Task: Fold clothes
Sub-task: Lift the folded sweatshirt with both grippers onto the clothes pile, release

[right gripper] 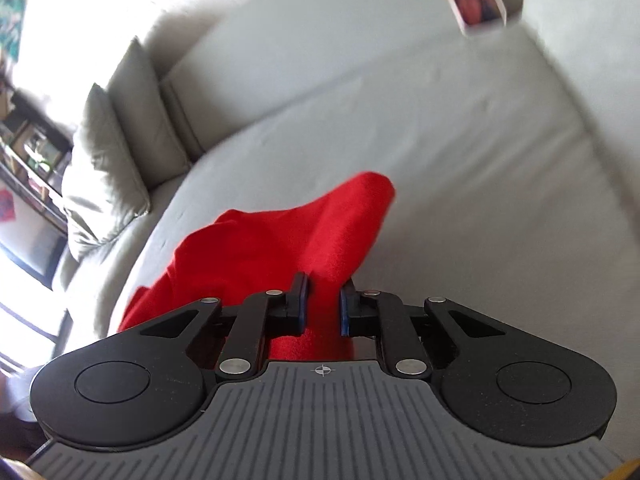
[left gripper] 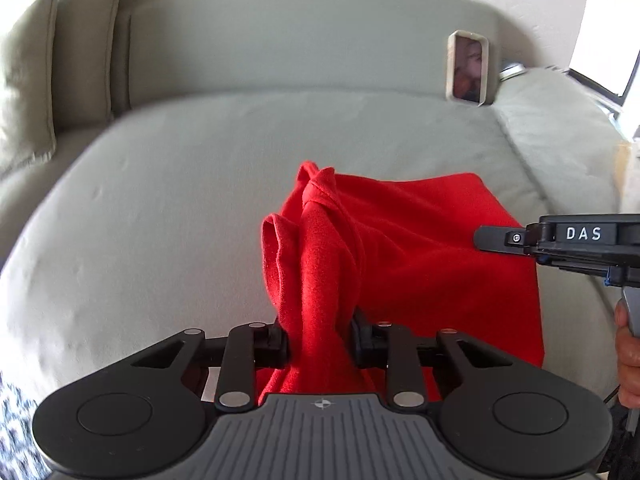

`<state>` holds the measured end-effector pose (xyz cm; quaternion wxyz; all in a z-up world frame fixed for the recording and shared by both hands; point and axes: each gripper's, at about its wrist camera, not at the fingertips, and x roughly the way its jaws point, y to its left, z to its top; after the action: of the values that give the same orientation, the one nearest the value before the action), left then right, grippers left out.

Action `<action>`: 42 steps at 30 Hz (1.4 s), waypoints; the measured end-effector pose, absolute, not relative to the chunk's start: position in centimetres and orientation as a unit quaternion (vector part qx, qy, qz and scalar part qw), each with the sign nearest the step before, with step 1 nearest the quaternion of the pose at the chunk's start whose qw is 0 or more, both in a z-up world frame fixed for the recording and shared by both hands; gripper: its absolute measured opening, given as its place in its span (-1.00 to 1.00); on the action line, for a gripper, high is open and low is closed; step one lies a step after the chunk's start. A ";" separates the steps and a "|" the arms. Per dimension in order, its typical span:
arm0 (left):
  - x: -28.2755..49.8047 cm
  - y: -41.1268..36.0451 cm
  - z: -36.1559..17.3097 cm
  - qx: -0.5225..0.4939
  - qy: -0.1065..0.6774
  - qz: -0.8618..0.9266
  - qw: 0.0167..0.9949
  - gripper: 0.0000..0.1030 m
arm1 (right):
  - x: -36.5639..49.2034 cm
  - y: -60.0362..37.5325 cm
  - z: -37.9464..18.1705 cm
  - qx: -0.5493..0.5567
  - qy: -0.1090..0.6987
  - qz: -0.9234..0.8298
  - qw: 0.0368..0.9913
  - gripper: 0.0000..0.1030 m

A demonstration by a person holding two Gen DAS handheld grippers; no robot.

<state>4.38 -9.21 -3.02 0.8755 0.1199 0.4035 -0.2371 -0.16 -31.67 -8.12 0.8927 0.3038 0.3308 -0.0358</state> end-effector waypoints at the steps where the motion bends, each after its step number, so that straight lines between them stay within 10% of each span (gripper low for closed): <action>1: 3.4 -9.8 -2.4 0.121 0.393 -0.245 0.878 -0.50 | -1.5 -31.9 -7.1 0.295 0.319 -0.043 0.900 -0.70; 14: -8.5 -26.0 3.5 0.083 0.302 -0.465 0.828 -0.50 | -23.0 -43.6 4.0 0.262 0.196 -0.241 0.914 -0.70; 26: -7.5 -45.1 0.9 0.079 0.344 -0.491 0.796 -0.42 | -24.1 -59.2 3.3 0.256 0.187 -0.353 0.880 -0.70; 34: -6.4 -44.7 -3.2 0.111 0.359 -0.472 0.797 0.33 | -23.3 -63.3 -3.8 0.290 0.270 -0.381 0.835 0.22; 42: -8.7 -40.0 1.4 0.147 0.324 -0.394 0.848 0.42 | -28.4 -57.3 2.9 0.296 0.201 -0.327 0.875 0.31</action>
<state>-8.74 -40.03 1.41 0.8475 0.1466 0.3238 -0.3942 -28.35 -57.32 2.93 0.8746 0.2965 0.2010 -0.3267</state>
